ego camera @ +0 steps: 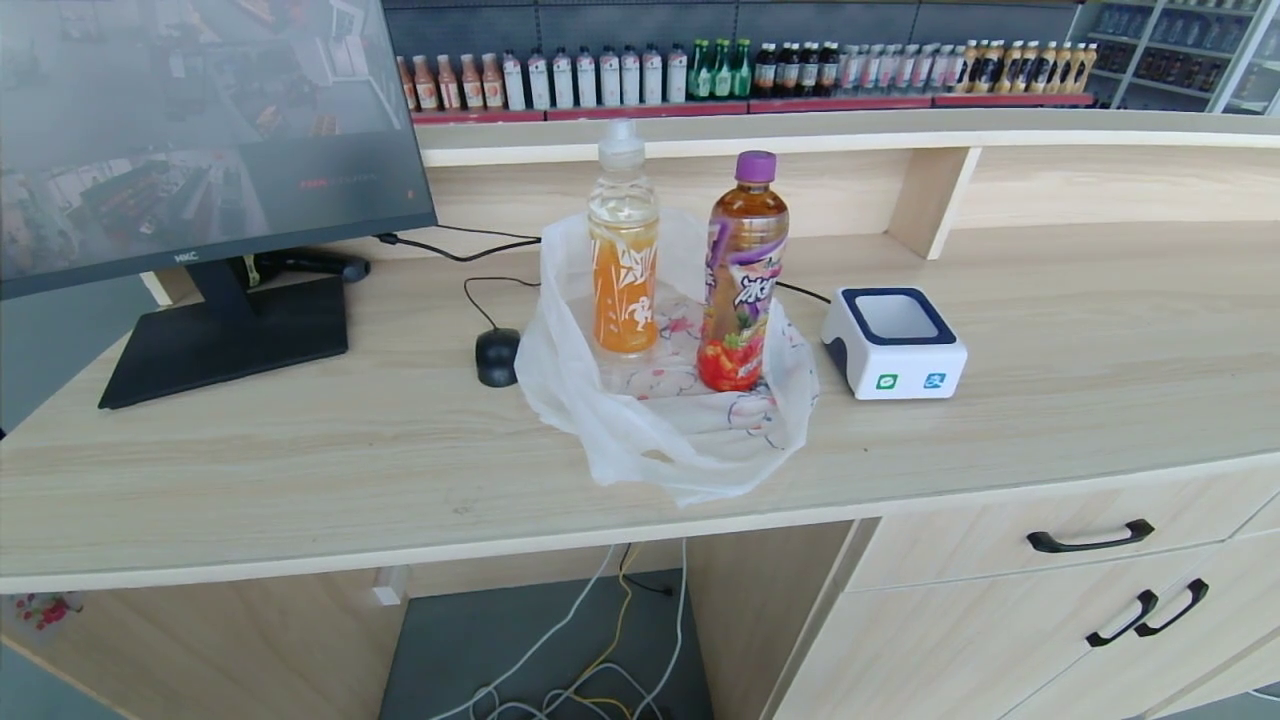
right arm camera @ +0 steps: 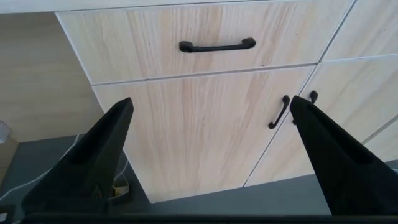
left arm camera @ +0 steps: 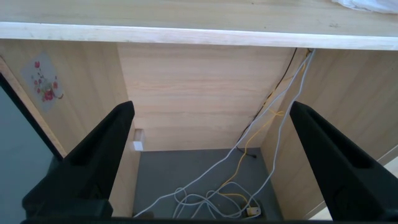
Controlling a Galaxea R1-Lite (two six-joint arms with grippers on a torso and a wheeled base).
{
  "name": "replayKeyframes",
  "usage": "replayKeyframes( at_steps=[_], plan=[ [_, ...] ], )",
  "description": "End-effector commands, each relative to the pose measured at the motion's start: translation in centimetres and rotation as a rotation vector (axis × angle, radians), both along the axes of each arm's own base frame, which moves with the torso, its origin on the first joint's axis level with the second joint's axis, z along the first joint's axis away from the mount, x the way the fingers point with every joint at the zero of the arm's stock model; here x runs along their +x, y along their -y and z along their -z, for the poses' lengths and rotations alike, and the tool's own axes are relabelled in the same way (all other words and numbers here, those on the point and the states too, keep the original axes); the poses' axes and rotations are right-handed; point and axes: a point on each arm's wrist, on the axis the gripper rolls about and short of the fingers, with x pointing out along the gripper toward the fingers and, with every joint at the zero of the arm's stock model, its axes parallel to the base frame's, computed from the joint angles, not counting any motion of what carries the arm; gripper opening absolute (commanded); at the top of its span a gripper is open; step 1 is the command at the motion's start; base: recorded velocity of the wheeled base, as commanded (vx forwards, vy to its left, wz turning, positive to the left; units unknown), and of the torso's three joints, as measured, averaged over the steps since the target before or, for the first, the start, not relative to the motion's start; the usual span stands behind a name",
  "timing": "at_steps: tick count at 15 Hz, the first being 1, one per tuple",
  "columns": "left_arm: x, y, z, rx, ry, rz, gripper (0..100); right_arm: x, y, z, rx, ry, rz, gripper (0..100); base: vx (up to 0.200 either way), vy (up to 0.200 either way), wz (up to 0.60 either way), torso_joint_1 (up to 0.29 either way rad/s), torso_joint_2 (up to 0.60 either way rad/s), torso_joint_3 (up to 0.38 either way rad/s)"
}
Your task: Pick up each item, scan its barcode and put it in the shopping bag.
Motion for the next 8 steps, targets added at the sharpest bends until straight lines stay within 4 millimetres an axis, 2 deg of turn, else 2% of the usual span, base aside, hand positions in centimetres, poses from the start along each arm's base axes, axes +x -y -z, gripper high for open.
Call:
replayKeyframes(
  at_steps=[1,3,8],
  plan=[
    [0.00,0.00,0.00,0.000,0.001,-0.001,100,-0.17,-0.07,0.02,-0.006,0.024,0.022,100,0.000,0.000,0.00,0.000,0.00,0.000],
    [0.00,0.00,0.00,-0.002,0.001,-0.003,100,-0.51,-0.34,0.72,-0.033,0.047,-0.166,100,0.000,0.000,0.00,0.000,0.00,0.000],
    [0.00,0.00,0.00,0.000,0.001,-0.001,100,-0.49,-0.32,0.79,0.033,0.046,-0.155,100,0.000,0.000,0.00,0.000,0.00,0.000]
  ],
)
